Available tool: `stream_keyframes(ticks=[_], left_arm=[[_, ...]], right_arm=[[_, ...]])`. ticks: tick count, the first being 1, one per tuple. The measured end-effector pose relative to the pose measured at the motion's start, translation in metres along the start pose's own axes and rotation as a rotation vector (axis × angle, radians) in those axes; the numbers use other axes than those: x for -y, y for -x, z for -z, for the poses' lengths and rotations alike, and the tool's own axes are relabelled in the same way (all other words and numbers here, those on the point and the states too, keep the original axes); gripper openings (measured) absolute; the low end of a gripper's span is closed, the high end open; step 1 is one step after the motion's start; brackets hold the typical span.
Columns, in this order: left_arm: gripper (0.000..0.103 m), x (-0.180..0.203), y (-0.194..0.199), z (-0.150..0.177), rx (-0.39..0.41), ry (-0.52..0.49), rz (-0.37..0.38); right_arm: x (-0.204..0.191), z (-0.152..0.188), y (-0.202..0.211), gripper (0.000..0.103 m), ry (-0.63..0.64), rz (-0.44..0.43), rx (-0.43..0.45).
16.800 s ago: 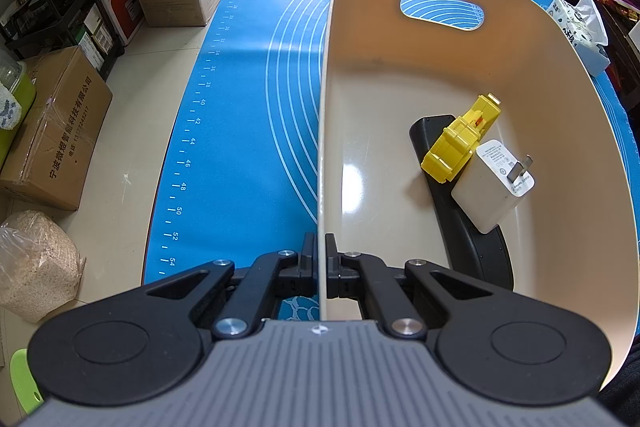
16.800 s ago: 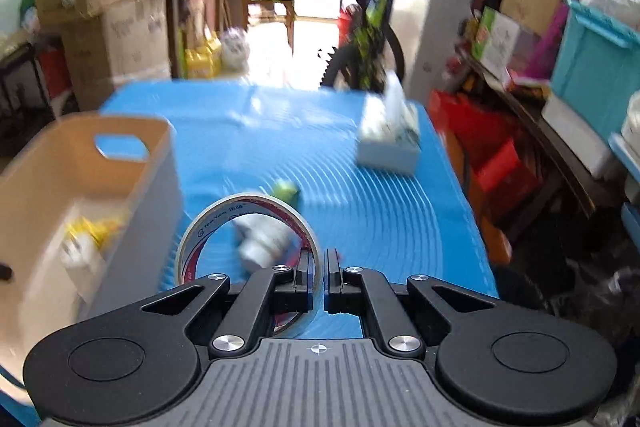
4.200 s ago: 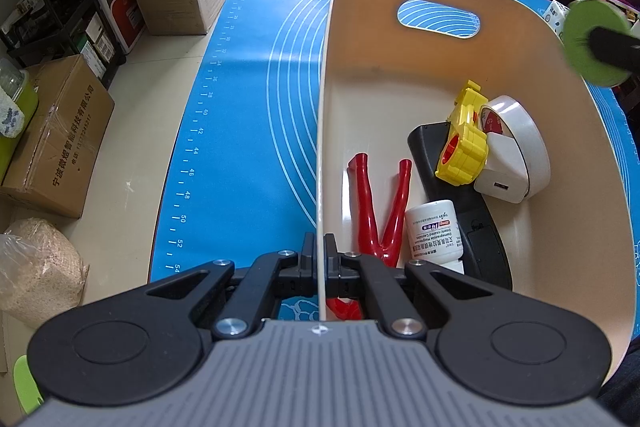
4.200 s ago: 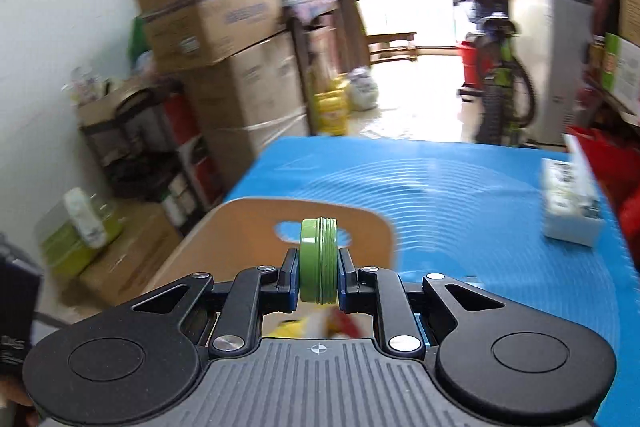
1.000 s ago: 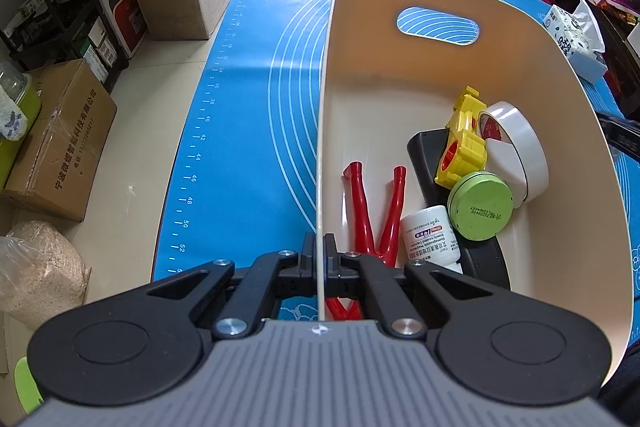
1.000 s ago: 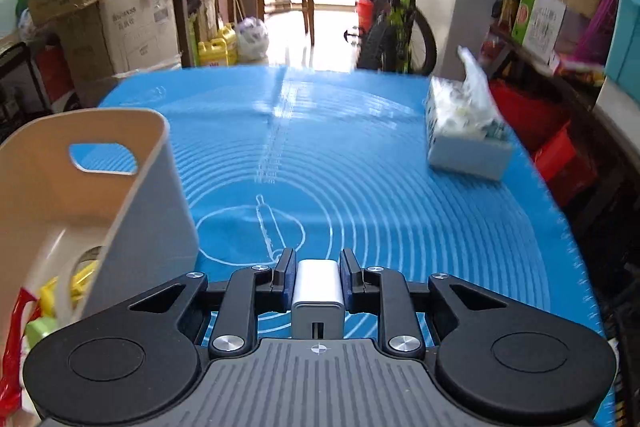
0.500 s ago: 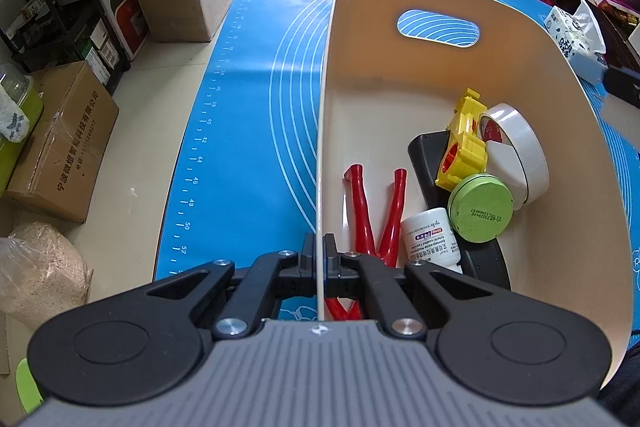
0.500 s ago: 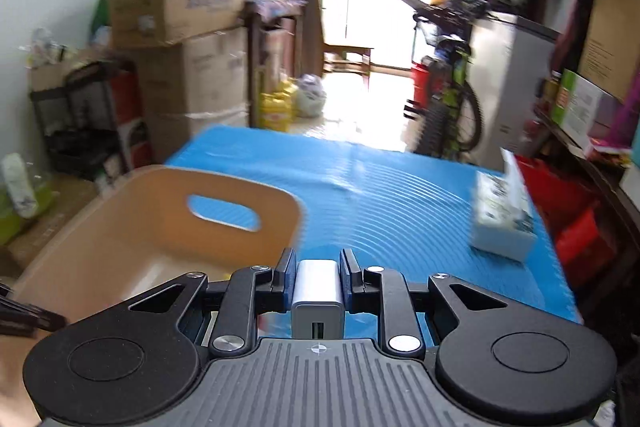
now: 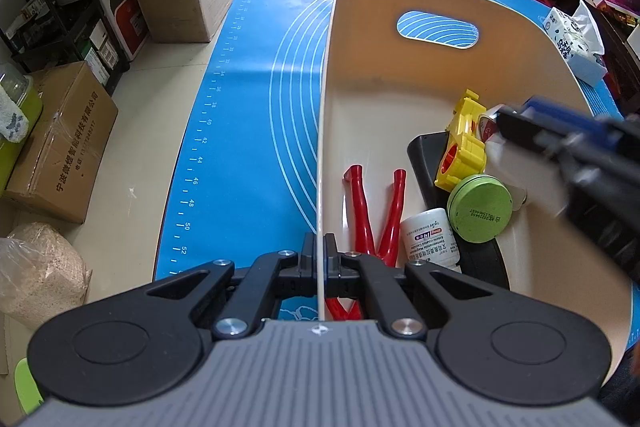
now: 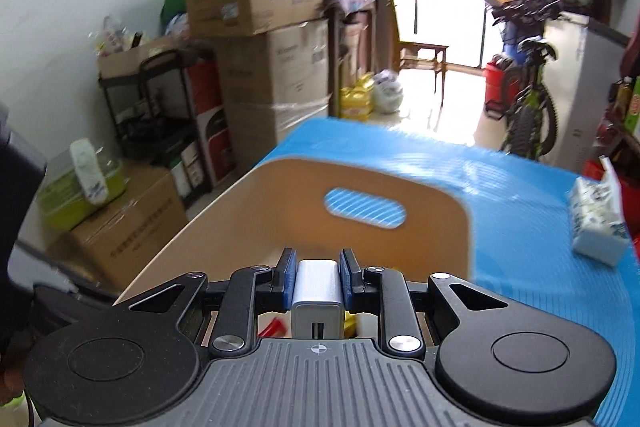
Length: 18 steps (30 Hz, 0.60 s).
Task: Organize rigid objects
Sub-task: 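Carry the USB charger into the bin and release it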
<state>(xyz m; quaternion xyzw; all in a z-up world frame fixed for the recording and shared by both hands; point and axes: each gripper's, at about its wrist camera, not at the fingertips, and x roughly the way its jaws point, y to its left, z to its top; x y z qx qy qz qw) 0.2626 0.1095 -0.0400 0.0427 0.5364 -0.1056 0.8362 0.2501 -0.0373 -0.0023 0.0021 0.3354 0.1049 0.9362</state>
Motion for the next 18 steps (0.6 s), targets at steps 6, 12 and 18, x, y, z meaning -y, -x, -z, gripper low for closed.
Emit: stream_keyframes(ticks=[6,12,18], left_arm=[[0.003,0.002,-0.001,-0.001,0.002,-0.001,-0.009],[0.003,0.004,-0.002,-0.001,0.007,-0.002,-0.017],[0.004,0.006,0.004,-0.001,0.046,-0.013,-0.034]], right_arm=[[-0.017,0.013,-0.025,0.032,0.033,-0.001,-0.135],[-0.012,0.017,-0.042,0.031,0.006,0.016,-0.263],[-0.003,0.016,-0.021,0.046,-0.046,0.005,-0.205]])
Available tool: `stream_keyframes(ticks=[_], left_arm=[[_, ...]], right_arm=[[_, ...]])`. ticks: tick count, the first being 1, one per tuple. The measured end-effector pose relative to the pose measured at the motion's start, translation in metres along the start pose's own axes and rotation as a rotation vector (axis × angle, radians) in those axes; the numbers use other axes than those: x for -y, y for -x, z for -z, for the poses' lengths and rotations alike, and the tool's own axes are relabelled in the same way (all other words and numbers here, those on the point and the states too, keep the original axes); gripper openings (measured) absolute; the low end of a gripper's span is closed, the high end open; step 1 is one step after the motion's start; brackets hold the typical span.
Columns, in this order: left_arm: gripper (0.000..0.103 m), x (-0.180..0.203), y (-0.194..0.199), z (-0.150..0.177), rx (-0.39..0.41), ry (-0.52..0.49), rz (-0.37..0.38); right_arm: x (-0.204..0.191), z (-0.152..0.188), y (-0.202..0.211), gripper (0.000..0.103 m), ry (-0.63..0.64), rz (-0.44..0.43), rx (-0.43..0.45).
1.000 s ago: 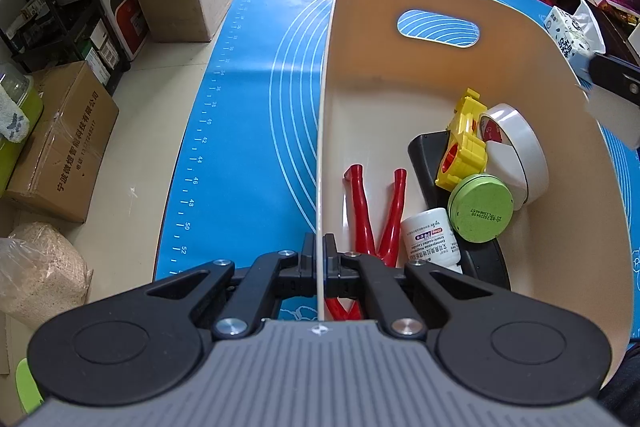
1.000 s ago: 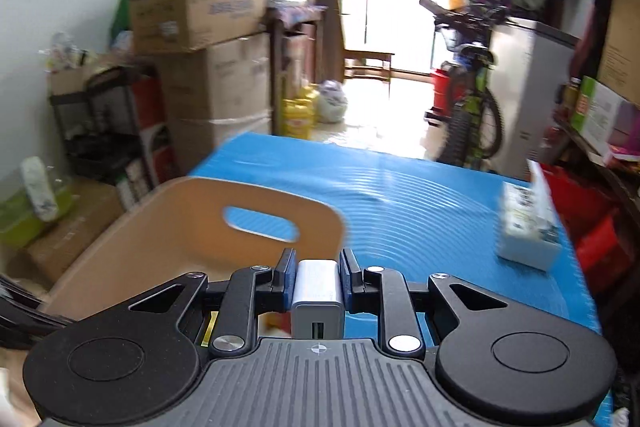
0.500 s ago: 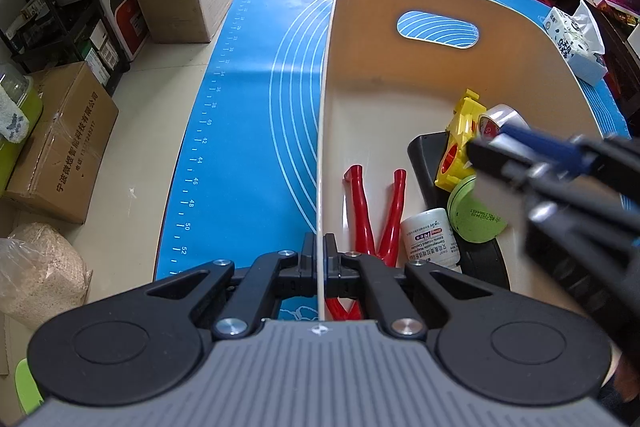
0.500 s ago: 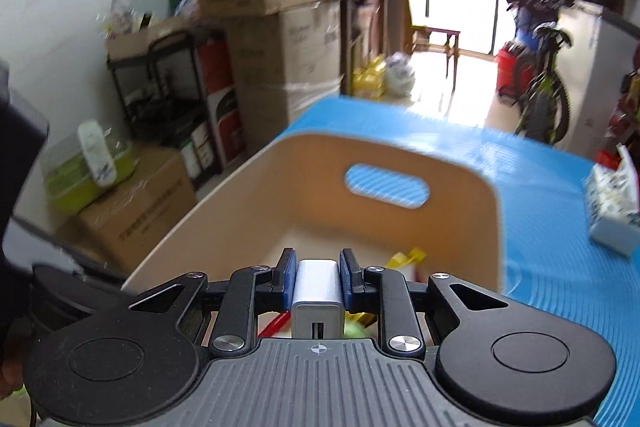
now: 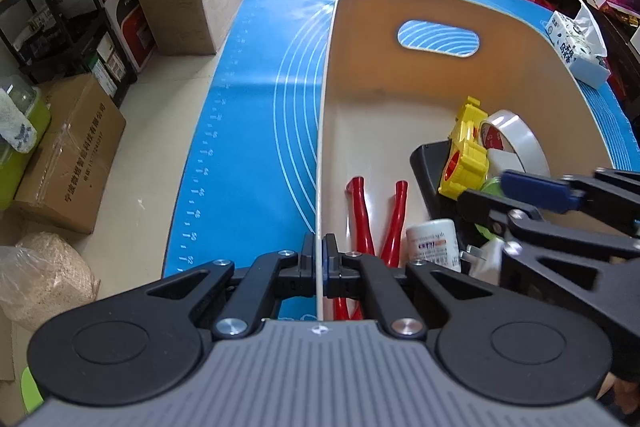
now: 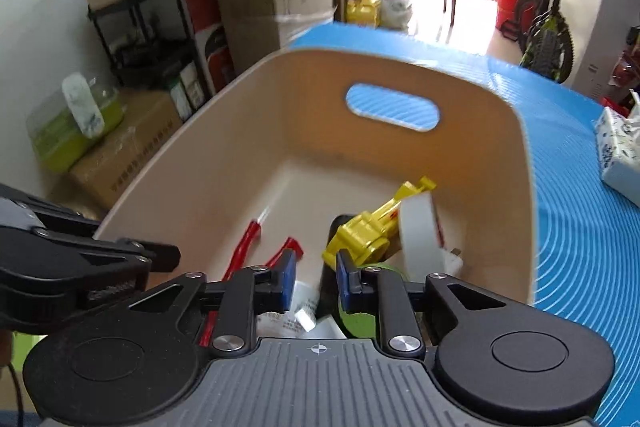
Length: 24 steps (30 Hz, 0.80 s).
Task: Organize rigid objects
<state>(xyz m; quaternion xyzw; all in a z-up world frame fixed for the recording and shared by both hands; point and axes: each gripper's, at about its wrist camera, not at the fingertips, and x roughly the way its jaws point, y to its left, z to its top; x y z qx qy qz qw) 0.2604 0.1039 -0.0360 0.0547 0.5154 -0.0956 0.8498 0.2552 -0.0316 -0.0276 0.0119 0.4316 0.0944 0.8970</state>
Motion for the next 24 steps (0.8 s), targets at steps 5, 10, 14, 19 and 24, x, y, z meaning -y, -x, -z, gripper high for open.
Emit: stream_keyframes(ticks=[5,10,14,19,24], left_arm=[[0.047,0.008,0.017,0.001,0.063,-0.013,-0.054],[0.070,0.021,0.050,0.007,0.159,-0.026,-0.052],[0.072,0.035,0.076,0.019,0.201,-0.035,-0.063],[0.073,0.052,0.101,0.037,0.216,-0.051,-0.070],[0.077,0.070,0.127,0.057,0.239,-0.056,-0.093]], right_arm=[[0.008,0.008,0.033,0.066,-0.035,0.012,0.054],[0.018,0.013,0.071,0.083,-0.046,0.038,0.094],[0.024,0.024,0.102,0.094,-0.040,0.057,0.131],[0.029,0.037,0.140,0.096,-0.036,0.069,0.166],[0.034,0.052,0.173,0.097,-0.047,0.084,0.190]])
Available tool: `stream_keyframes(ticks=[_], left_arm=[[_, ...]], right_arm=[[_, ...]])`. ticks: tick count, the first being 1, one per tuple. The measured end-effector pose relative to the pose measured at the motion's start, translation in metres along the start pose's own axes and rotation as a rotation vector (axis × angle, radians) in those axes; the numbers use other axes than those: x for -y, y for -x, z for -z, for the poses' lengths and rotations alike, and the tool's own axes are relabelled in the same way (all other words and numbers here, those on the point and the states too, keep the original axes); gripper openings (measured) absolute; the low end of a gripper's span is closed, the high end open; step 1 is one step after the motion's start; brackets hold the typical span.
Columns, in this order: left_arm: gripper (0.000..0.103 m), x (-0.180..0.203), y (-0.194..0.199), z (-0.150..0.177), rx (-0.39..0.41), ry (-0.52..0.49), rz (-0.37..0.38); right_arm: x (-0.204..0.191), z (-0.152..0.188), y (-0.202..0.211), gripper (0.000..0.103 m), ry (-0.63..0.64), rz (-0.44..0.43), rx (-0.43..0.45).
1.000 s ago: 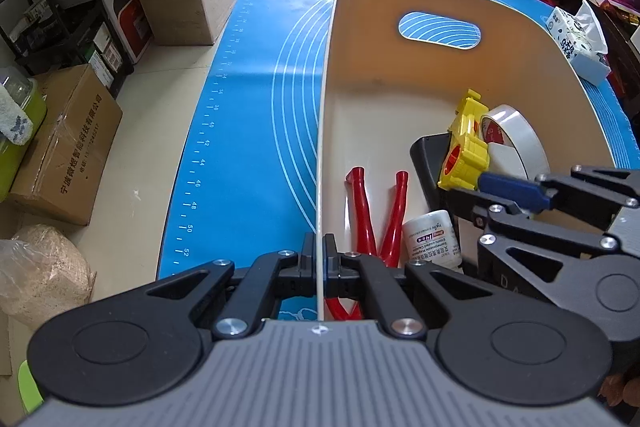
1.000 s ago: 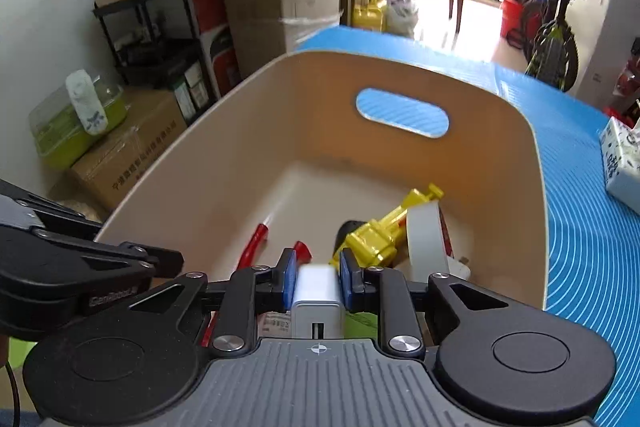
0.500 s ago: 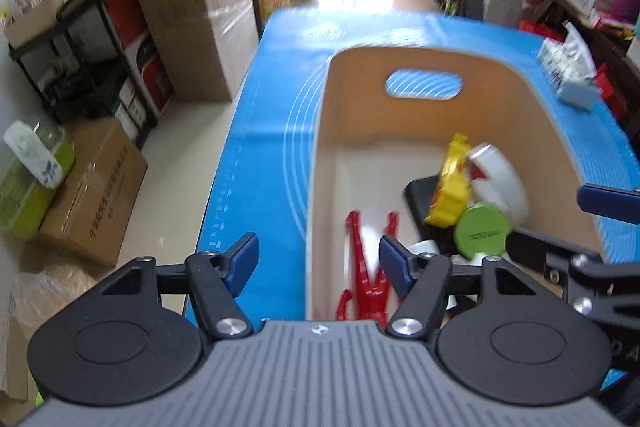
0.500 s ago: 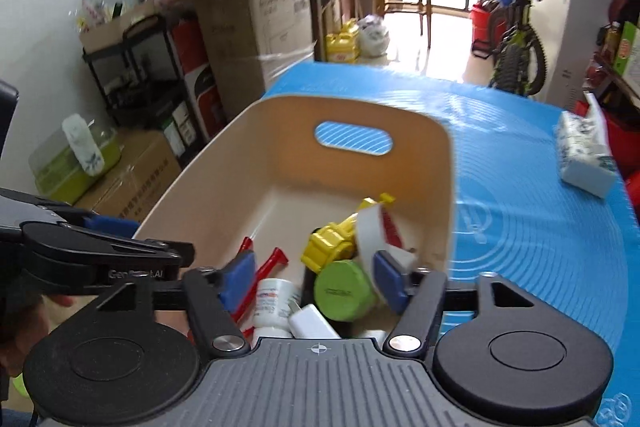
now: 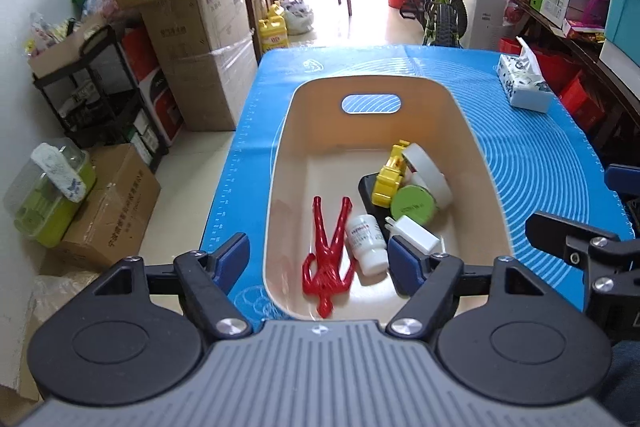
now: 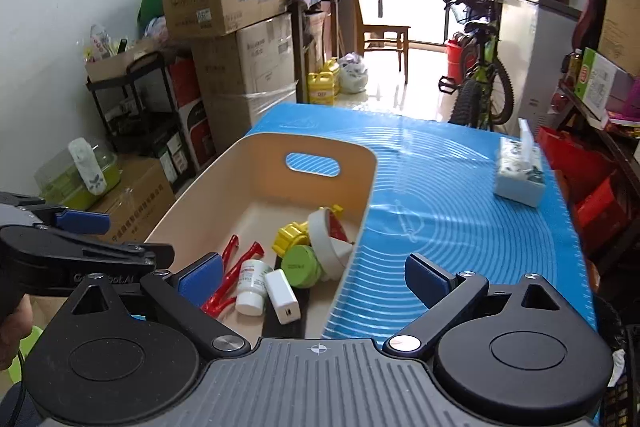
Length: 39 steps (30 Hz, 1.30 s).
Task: Organize rigid objects
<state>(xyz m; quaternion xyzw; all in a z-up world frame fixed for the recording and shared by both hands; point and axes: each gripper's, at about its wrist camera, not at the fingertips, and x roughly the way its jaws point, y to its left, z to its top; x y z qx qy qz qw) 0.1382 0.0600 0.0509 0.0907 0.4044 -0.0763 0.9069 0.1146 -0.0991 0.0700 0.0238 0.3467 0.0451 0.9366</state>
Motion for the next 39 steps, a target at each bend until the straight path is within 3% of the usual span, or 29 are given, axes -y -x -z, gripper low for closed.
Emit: stream_keyframes(ticks=[18,28,39], left_arm=[[0.081,0.063,0.060,0.058,0.044,-0.040,0.020],[0.081,0.075,0.063,0.095,0.053,-0.013,0.020],[0.081,0.074,0.055,0.115,0.040,-0.008,0.022]], right_arm=[[0.046,0.077,0.081,0.098,-0.050,0.046,0.021],[0.059,0.118,0.092,0.099,-0.025,0.078,0.048],[0.060,0.146,0.092,0.098,-0.021,0.066,0.035]])
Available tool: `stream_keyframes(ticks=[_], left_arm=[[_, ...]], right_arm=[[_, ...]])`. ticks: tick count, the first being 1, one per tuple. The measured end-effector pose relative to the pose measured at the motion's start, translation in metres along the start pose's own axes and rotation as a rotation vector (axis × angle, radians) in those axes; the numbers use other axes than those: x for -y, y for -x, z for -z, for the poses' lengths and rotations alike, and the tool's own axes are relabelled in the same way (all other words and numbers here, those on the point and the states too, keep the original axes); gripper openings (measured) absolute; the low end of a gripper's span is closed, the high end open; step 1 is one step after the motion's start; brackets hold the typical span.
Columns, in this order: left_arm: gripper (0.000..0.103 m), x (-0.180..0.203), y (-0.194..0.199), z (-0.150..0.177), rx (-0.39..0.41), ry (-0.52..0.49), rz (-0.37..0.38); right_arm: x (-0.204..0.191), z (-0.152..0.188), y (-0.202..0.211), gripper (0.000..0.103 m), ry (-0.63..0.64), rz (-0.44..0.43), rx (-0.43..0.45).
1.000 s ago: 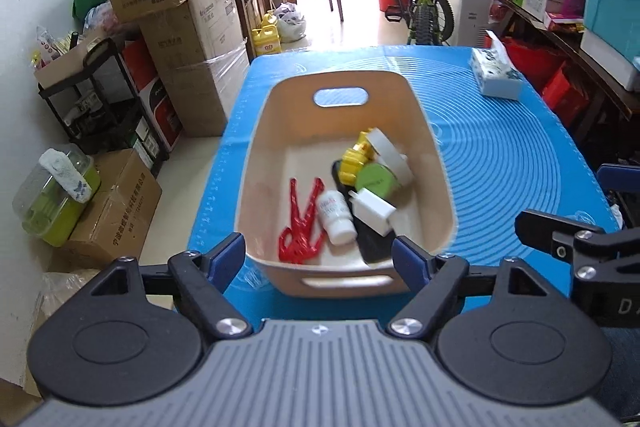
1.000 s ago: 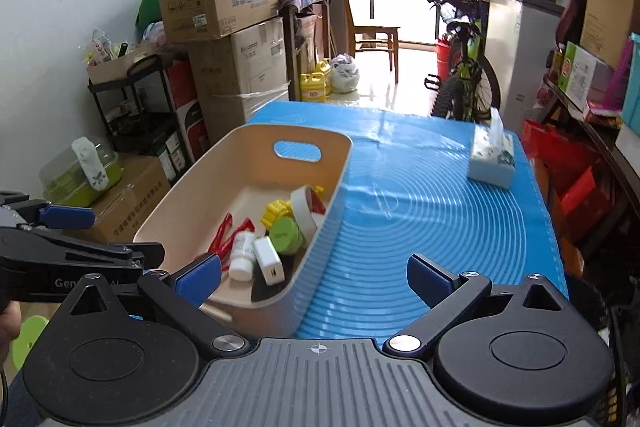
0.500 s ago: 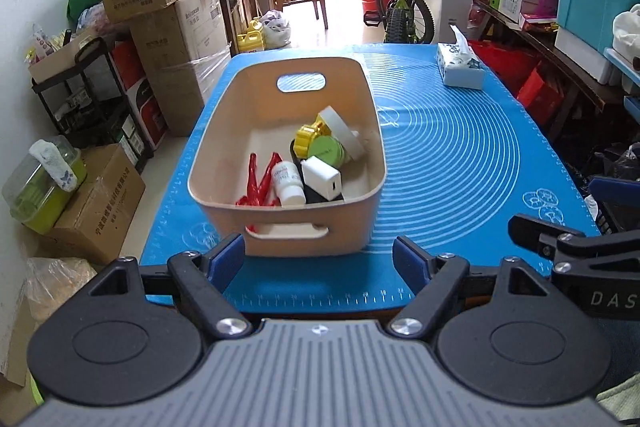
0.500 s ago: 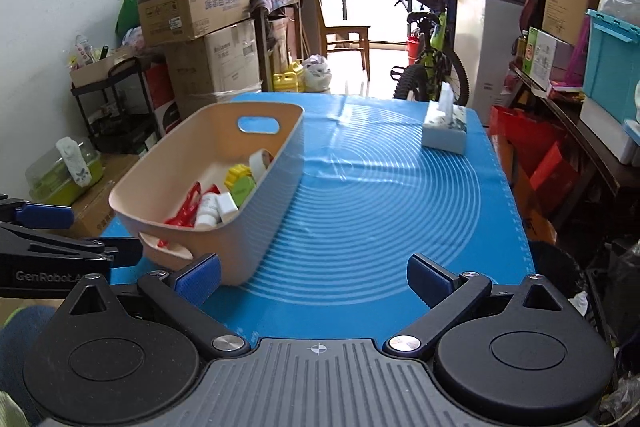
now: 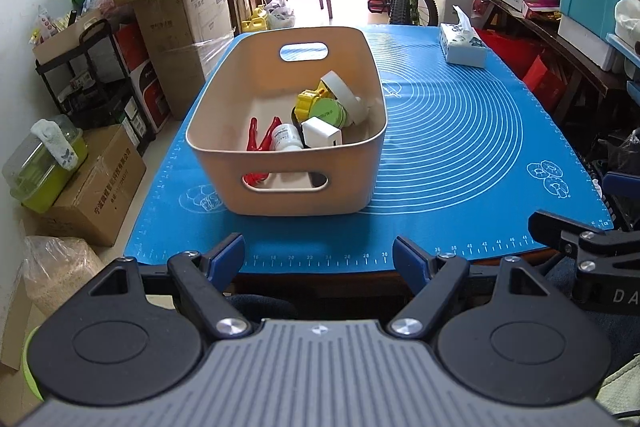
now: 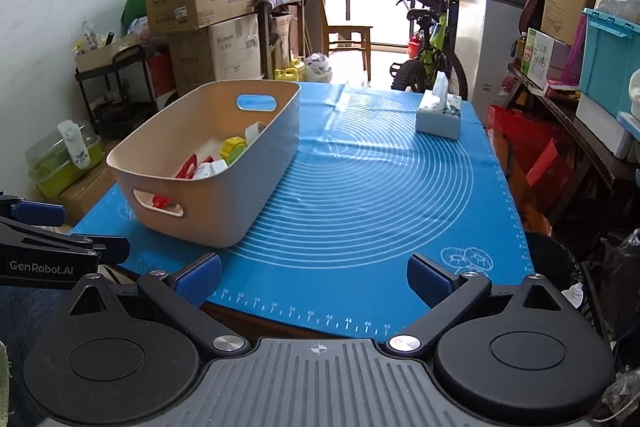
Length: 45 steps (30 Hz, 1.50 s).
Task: Organize rigid objects
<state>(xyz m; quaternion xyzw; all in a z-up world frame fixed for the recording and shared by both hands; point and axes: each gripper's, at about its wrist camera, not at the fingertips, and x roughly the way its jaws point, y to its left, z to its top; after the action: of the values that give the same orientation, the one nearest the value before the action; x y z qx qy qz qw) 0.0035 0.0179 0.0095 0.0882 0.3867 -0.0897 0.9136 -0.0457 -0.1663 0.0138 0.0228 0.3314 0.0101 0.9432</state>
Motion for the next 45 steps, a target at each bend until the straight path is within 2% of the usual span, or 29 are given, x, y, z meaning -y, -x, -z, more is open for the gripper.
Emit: stream_keyframes(ticks=[8,16,45], left_arm=[[0.081,0.003,-0.002,0.011,0.015,-0.004,0.006],[0.081,0.003,-0.004,0.016,0.013,0.004,0.013],[0.081,0.005,-0.006,0.018,0.015,-0.005,0.033]], right_arm=[[-0.008,0.013,0.000,0.098,0.010,-0.001,-0.008],[-0.005,0.017,-0.002,0.098,-0.027,0.005,-0.023],[-0.009,0.019,-0.001,0.098,0.002,0.018,-0.020]])
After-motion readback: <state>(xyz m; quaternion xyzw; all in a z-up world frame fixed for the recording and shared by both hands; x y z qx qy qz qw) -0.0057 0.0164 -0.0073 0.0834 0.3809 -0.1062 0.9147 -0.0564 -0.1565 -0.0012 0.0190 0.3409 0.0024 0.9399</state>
